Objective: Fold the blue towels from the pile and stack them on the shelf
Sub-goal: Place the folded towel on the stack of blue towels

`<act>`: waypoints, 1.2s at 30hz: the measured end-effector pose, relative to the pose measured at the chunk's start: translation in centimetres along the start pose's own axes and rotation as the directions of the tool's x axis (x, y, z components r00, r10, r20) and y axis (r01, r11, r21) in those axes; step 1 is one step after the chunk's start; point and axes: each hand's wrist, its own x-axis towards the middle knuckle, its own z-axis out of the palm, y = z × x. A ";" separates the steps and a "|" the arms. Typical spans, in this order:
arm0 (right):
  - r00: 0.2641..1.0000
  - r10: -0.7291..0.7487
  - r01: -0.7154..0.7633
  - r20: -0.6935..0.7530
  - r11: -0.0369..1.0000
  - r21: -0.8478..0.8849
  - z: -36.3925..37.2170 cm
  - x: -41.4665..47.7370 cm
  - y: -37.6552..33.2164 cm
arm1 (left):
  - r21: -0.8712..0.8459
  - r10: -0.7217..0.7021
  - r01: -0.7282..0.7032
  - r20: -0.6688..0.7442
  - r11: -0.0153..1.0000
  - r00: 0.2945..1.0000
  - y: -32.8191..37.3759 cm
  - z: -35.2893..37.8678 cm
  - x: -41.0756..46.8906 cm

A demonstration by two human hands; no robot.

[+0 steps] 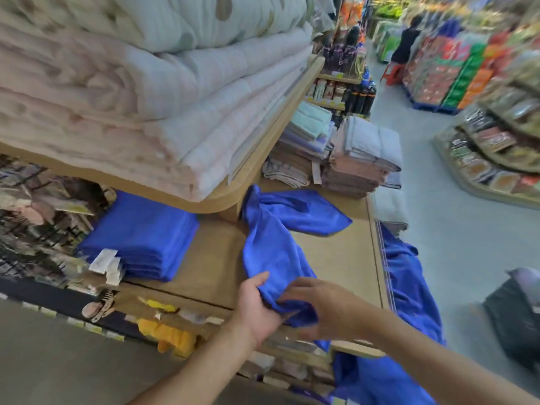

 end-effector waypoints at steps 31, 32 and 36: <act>0.585 0.750 -0.123 -0.309 0.458 0.881 1.4 -5.2 0.7 | 0.392 0.312 0.105 0.514 -0.914 0.799 11.8 12.3 15.2; 0.605 0.741 -0.120 -0.291 0.446 0.887 1.4 -5.1 0.9 | 0.354 0.313 0.140 0.498 -0.925 0.809 12.0 12.3 15.9; 0.664 0.708 -0.127 -0.239 0.422 0.898 1.1 -5.1 1.7 | 0.315 0.290 0.146 0.479 -0.938 0.828 12.5 12.6 18.5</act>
